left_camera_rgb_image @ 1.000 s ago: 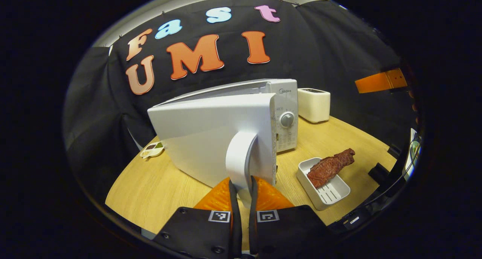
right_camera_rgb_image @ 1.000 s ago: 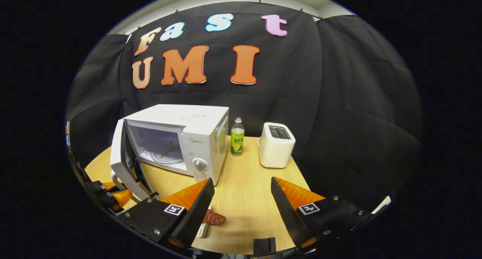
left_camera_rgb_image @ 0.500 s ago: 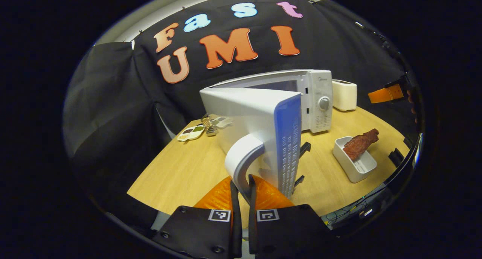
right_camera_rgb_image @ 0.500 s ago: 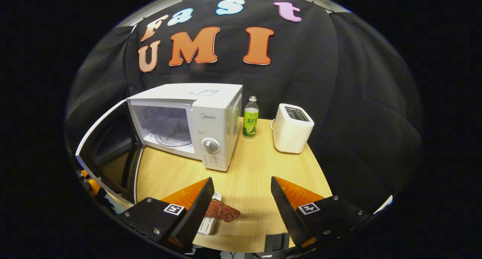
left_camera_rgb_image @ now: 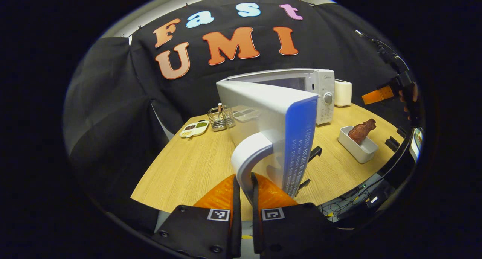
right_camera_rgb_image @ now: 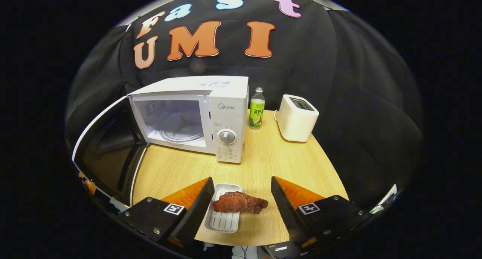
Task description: Open the microwave oven with the left hand, put the food in, and close the microwave oven.
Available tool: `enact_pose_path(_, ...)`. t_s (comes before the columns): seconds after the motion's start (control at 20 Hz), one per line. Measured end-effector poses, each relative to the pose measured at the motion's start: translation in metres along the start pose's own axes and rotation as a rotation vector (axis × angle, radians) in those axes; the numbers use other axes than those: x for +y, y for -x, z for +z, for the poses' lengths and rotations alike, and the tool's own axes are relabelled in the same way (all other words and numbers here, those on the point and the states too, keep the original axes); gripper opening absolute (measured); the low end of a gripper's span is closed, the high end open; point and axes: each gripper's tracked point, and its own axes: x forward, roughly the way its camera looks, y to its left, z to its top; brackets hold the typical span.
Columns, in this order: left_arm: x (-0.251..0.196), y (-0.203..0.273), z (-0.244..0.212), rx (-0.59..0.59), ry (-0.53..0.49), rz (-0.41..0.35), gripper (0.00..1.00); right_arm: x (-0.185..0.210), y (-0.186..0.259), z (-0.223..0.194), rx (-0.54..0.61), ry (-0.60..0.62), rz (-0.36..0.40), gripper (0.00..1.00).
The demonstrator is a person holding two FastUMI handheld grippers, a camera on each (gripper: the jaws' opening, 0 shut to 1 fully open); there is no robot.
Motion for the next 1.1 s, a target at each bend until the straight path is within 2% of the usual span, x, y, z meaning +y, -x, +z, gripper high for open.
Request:
enact_pose_path(0.05,0.008,-0.001,-0.002,0.003,-0.01,-0.013,0.18,0.0,0.003,-0.001,0.005,-0.007,-0.023,0.94)
enact_pose_path(0.15,0.026,0.0,-0.002,-0.01,-0.02,-0.056,0.34,0.0,0.009,-0.006,0.015,-0.026,-0.06,0.94)
enact_pose_path(0.2,0.035,-0.001,-0.004,-0.01,-0.021,-0.074,0.58,0.001,0.011,-0.006,0.019,-0.031,-0.076,0.94)
enact_pose_path(0.3,0.052,-0.003,-0.006,-0.016,-0.034,-0.101,0.75,0.001,0.015,-0.009,0.022,-0.032,-0.108,0.94)
enact_pose_path(0.35,0.06,-0.002,-0.007,-0.012,-0.042,-0.109,0.76,0.001,0.017,-0.012,0.03,-0.036,-0.117,0.94)
enact_pose_path(0.4,0.068,-0.002,-0.012,-0.006,-0.048,-0.112,0.92,0.002,0.017,-0.014,0.038,-0.04,-0.122,0.94)
enact_pose_path(0.45,0.076,-0.001,-0.015,0.0,-0.046,-0.112,0.82,0.003,0.019,-0.017,0.047,-0.041,-0.123,0.94)
enact_pose_path(0.55,0.086,-0.001,-0.018,0.011,-0.03,-0.11,0.82,0.002,0.021,-0.024,0.065,-0.028,-0.124,0.94)
enact_pose_path(0.6,0.088,-0.001,-0.02,0.02,-0.021,-0.113,0.88,0.002,0.019,-0.026,0.074,-0.023,-0.118,0.94)
enact_pose_path(0.7,0.088,0.004,-0.025,0.048,-0.015,-0.117,0.84,0.002,0.014,-0.033,0.105,-0.021,-0.094,0.94)
enact_pose_path(0.8,0.094,0.016,-0.04,0.112,-0.076,-0.078,0.88,-0.001,0.003,-0.041,0.138,-0.017,-0.066,0.94)
enact_pose_path(0.85,0.097,0.021,-0.054,0.144,-0.114,-0.054,0.99,-0.004,-0.001,-0.043,0.148,-0.01,-0.061,0.94)
enact_pose_path(0.95,0.097,0.038,-0.075,0.194,-0.146,-0.022,1.0,-0.014,-0.013,-0.049,0.171,-0.002,-0.057,0.94)
enact_pose_path(1.0,0.095,0.044,-0.082,0.212,-0.132,-0.012,0.94,-0.018,-0.019,-0.052,0.181,-0.008,-0.053,0.94)
enact_pose_path(1.05,0.091,0.049,-0.085,0.22,-0.108,-0.001,0.94,-0.022,-0.025,-0.055,0.197,-0.016,-0.044,0.93)
enact_pose_path(1.1,0.085,0.054,-0.085,0.222,-0.083,0.016,1.0,-0.025,-0.031,-0.058,0.217,-0.025,-0.034,0.92)
